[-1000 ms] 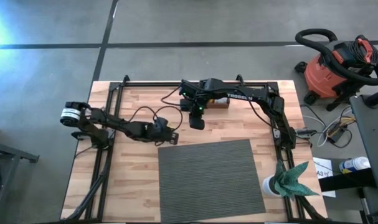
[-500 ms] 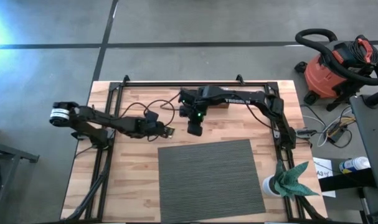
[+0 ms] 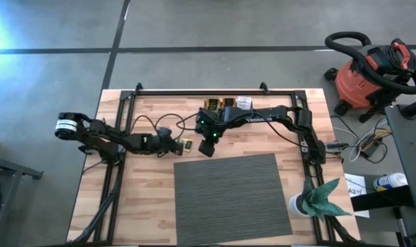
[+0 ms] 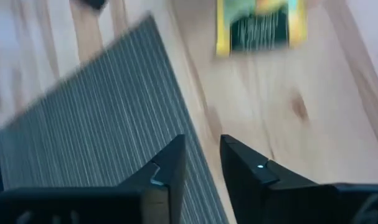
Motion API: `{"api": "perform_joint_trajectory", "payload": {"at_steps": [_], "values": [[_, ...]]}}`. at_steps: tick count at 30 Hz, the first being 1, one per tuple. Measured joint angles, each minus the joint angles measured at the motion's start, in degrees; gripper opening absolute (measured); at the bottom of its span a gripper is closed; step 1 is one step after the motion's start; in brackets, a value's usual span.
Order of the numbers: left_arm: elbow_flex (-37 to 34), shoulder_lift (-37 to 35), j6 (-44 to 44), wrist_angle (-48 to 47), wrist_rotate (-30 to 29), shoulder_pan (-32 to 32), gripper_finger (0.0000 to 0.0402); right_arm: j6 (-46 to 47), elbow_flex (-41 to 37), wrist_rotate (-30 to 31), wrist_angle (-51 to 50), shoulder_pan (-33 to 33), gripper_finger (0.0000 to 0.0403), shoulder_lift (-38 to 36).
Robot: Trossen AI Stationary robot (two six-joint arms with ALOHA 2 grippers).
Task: Pick & Place Tea
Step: Put the yellow tea bag into the left section of the wooden organizer
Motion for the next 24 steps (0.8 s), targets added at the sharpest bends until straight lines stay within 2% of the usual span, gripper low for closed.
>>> {"api": "perform_joint_trajectory", "payload": {"at_steps": [4,12,20,24], "values": [[-2.4,0.1,-1.4,7.6,3.3,0.0,0.0011,6.0,-2.8,0.0,8.2,-0.6,0.0114,0.0],[-2.3,0.1,-2.6,6.3,3.2,-1.4,0.0011,20.0,-10.5,-0.1,20.5,-2.1,0.0141,-0.1],[-1.8,0.1,-6.5,6.7,2.9,-3.1,0.0011,30.9,-18.1,0.0,33.6,-1.1,0.0144,-0.1],[-0.7,0.2,-6.8,6.7,2.3,-3.1,0.0011,33.4,-19.8,3.5,36.1,-1.0,0.0144,-0.1]]}}
